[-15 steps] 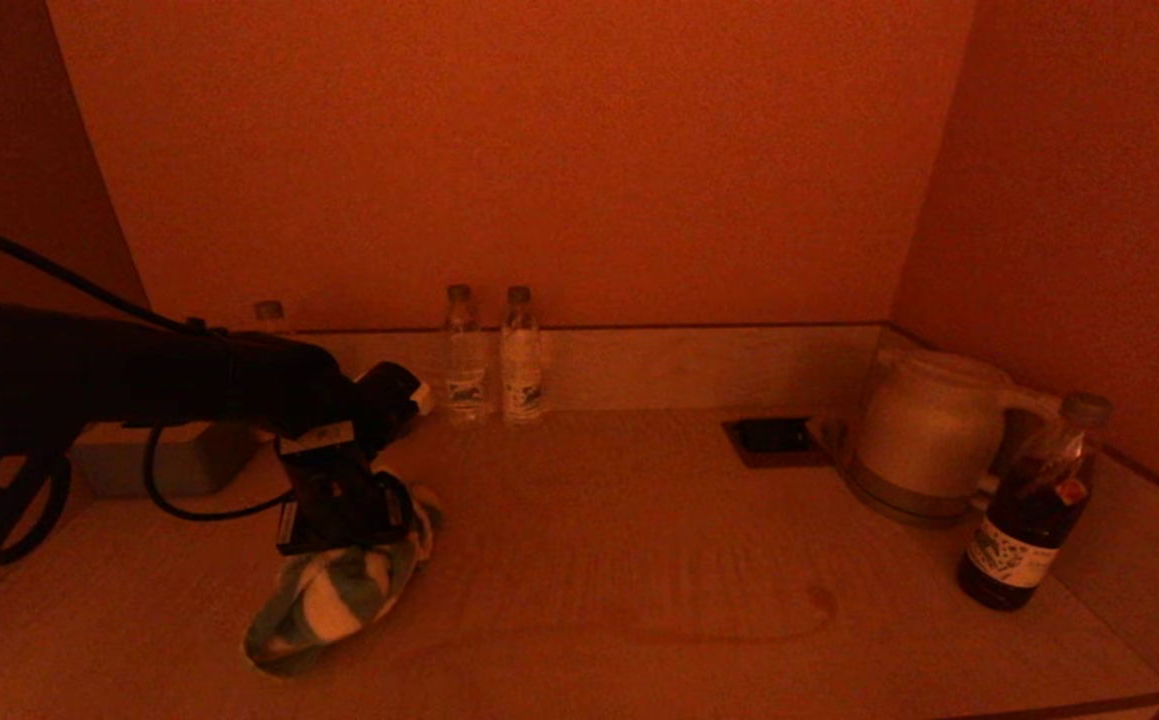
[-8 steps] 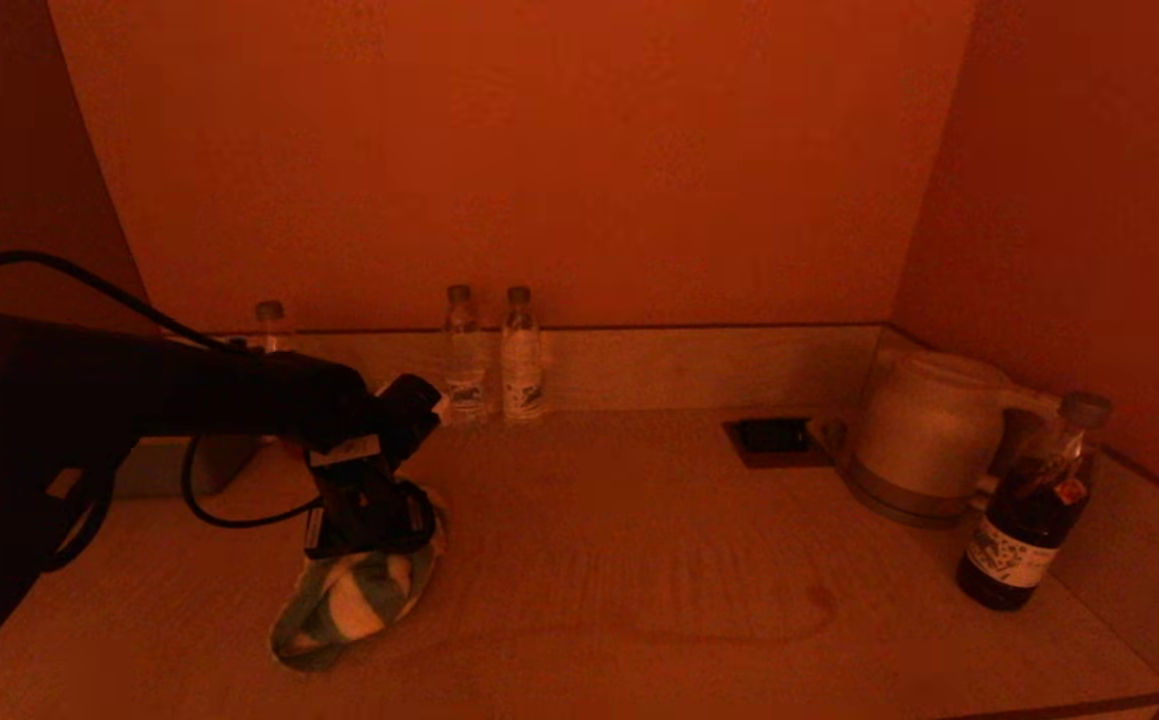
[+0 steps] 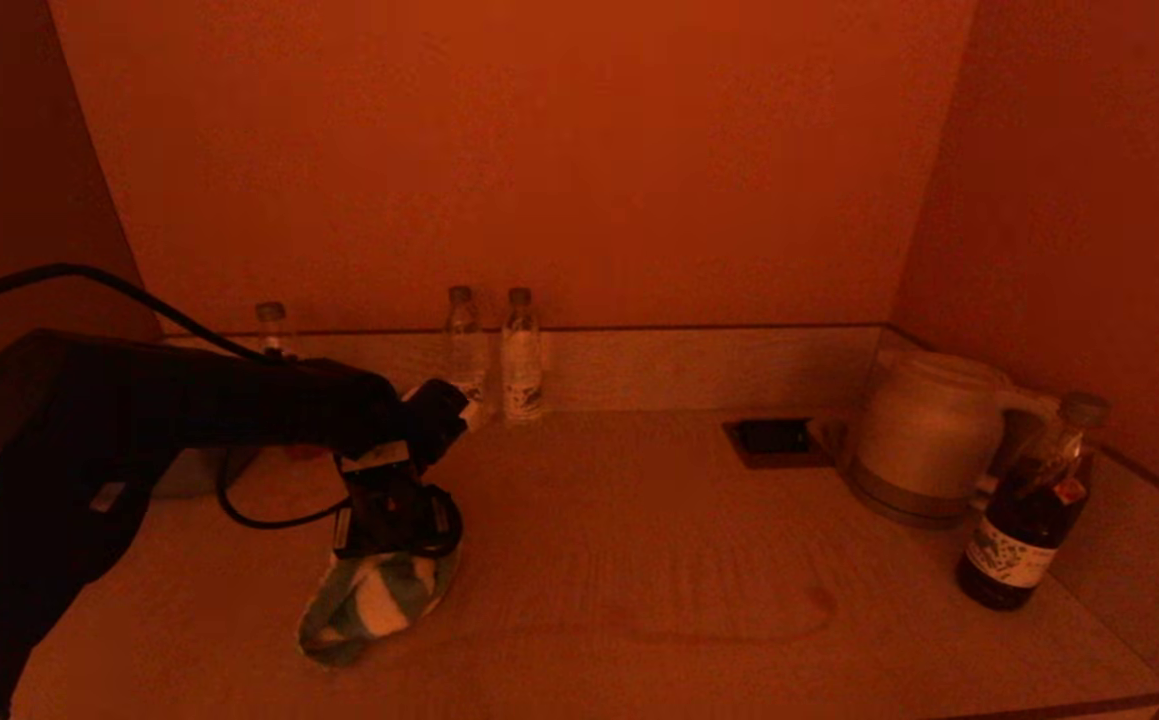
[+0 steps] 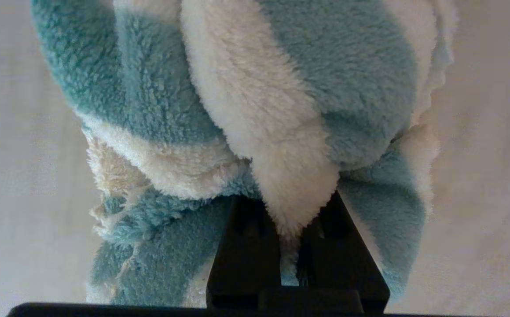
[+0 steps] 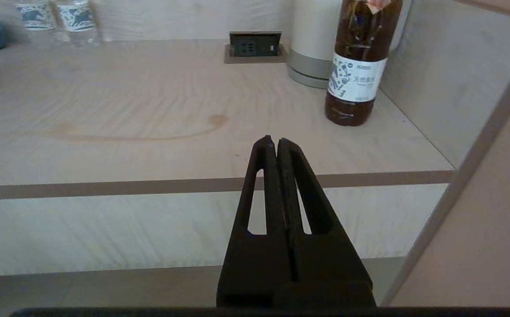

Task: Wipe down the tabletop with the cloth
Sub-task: Sweep the stains on the table

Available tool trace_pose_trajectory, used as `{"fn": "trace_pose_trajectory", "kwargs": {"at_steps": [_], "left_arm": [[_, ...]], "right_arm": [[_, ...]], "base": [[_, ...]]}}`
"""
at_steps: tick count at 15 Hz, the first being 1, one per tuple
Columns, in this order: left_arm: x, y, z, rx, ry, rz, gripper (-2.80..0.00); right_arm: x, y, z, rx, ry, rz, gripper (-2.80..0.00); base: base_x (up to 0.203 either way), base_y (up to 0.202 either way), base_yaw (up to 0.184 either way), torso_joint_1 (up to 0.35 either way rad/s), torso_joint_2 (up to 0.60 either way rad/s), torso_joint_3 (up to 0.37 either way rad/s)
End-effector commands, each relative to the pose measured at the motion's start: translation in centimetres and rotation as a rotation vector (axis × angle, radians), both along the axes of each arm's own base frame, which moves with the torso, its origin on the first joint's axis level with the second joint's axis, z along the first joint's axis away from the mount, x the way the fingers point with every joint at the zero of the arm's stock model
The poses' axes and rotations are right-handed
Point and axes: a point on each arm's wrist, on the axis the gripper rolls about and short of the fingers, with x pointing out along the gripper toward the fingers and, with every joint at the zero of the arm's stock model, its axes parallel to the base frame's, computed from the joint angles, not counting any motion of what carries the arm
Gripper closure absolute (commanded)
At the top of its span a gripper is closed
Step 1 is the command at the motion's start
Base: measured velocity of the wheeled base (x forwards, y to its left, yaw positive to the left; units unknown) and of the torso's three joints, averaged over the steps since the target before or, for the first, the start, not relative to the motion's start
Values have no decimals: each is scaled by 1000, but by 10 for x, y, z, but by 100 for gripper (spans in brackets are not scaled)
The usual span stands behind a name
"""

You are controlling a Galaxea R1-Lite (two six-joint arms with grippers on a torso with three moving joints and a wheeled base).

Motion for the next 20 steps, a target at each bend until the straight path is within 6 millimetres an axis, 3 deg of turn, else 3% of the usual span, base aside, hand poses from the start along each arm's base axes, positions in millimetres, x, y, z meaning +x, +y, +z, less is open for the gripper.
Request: {"fn": "trace_pose_trajectory", "kwargs": {"at_steps": [1, 7, 20], "left_arm": [[0, -4, -7, 7, 16, -4, 0], [-8, -32, -8, -5, -1, -55, 0], [-19, -72, -9, -27, -31, -135, 0]], "right_arm": [[0, 0, 0, 0, 1, 0, 0], [0, 0, 0, 0, 1, 0, 0], [0, 0, 0, 0, 1, 0, 0]], "base": [[0, 0, 0, 0, 0, 0], [0, 0, 0, 0, 0, 0], [0, 0, 0, 0, 0, 0]]}}
